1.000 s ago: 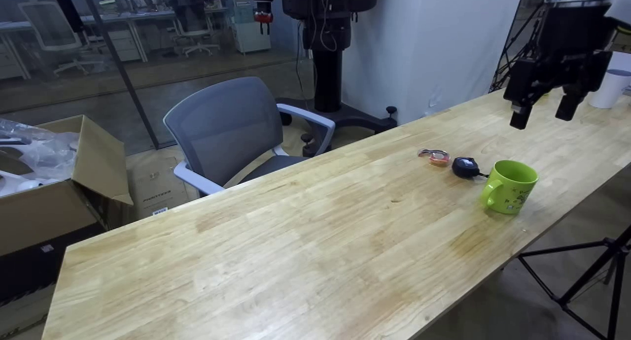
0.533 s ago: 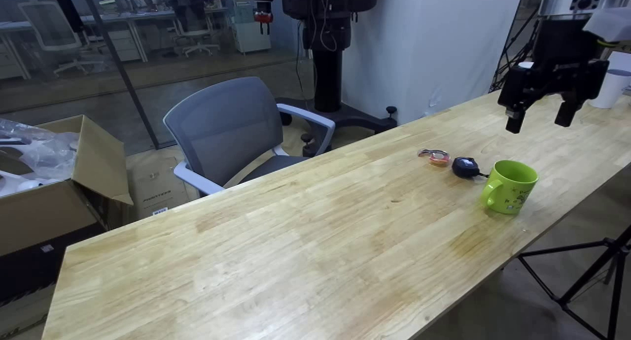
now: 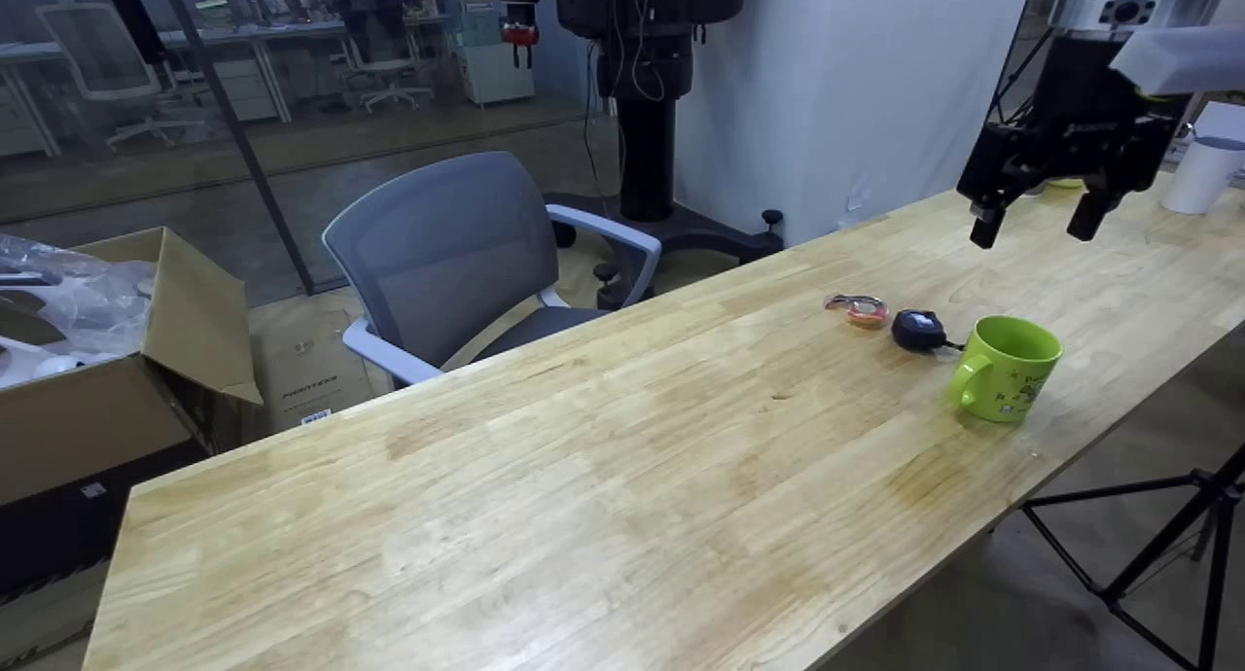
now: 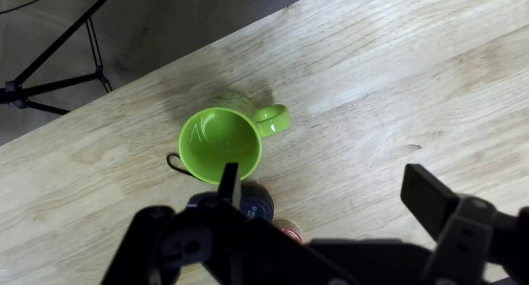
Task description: Move the mug slightly to the left
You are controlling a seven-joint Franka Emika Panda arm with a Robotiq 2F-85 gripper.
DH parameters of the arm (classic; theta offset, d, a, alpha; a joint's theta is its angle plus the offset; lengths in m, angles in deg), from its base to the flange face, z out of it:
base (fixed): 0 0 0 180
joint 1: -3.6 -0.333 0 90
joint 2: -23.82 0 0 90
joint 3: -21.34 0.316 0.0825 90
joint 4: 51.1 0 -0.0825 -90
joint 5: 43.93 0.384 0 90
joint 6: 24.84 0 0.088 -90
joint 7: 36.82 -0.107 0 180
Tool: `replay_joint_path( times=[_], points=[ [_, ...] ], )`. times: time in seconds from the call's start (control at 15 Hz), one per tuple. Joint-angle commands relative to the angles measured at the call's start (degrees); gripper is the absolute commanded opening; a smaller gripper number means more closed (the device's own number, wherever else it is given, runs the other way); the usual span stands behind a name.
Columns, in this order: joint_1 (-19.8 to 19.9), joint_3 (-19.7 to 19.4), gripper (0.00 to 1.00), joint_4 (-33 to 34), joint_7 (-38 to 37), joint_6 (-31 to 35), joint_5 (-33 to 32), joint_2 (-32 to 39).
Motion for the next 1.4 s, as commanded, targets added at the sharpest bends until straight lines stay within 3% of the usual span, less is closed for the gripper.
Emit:
replay_joint_path(
  times=[0.0, 0.27, 0.33, 1.0, 1.33],
  points=[
    [0.31, 0.82, 1.0, 0.91, 1.49, 2.81, 2.84, 1.1],
    [1.03, 2.18, 1.0, 1.38, 6.12, -0.9, 7.28, 0.99],
    [0.16, 1.12, 1.0, 0.08, 3.81, 1.4, 5.22, 0.73],
    [0.4, 1.62, 1.0, 0.18, 5.58, 0.31, 6.4, 0.74],
    [-0.34, -0.05, 1.0, 1.69, 1.45, 5.0, 2.69, 7.58]
  ],
)
